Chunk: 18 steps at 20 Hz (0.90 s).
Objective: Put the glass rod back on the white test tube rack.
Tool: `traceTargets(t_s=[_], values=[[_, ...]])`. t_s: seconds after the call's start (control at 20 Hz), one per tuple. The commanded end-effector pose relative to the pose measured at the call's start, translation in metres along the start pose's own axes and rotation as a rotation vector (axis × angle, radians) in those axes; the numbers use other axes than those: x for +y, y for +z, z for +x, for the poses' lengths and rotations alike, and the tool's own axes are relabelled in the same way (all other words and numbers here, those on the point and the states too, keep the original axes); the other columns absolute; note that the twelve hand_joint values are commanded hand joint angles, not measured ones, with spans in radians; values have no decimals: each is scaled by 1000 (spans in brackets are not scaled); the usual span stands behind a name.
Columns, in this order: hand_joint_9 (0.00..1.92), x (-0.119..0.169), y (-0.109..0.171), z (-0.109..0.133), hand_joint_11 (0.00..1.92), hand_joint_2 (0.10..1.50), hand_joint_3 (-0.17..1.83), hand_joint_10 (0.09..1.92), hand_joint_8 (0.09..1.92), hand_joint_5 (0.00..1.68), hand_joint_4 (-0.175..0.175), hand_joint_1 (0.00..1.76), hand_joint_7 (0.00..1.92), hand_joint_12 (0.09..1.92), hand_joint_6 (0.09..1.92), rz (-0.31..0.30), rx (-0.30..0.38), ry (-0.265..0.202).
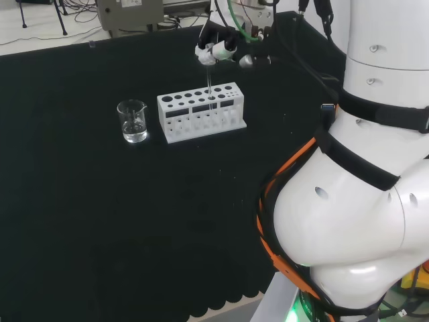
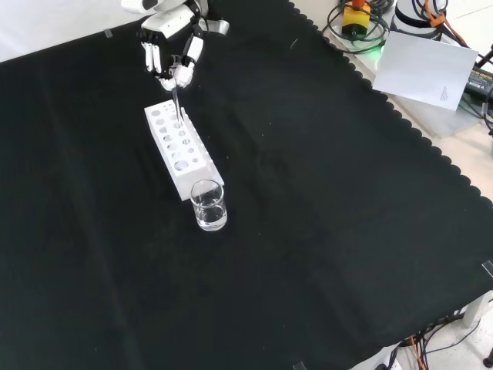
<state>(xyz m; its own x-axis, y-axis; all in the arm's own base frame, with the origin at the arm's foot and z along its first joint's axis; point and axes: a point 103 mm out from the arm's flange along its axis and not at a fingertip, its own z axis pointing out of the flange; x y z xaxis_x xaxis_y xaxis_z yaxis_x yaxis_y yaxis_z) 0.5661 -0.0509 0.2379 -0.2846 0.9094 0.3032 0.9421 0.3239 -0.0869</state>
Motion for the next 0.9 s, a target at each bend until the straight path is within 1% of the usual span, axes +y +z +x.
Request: traceTargets(t_s=[0.05,0.1,0.2,0.25,0.45,0.7,0.9], values=[[1717,-1,-4,0,1761,1062,-168,941,633,1143,-175,1348,1310,757,501,9,-2,-12],[1734,-1,-5,1,1779,1012,-172,917,601,1080,-175,1368,1292,742,578,12,-4,-17],[1757,-1,-8,4,1810,950,-175,883,685,974,-175,1381,1184,752,694,11,-11,-24],[1761,-1,-9,4,1834,935,-175,873,714,938,-175,1384,1139,770,719,11,-12,-26],[1766,-1,-10,6,1878,917,-175,853,733,871,-175,1393,1065,833,745,9,-17,-28],[1768,-3,-22,6,1900,913,-175,845,719,845,-175,1398,1023,866,745,-2,-23,-30],[1774,-5,-25,7,1911,905,-175,827,709,817,-175,1408,966,883,742,-4,-26,-29]])
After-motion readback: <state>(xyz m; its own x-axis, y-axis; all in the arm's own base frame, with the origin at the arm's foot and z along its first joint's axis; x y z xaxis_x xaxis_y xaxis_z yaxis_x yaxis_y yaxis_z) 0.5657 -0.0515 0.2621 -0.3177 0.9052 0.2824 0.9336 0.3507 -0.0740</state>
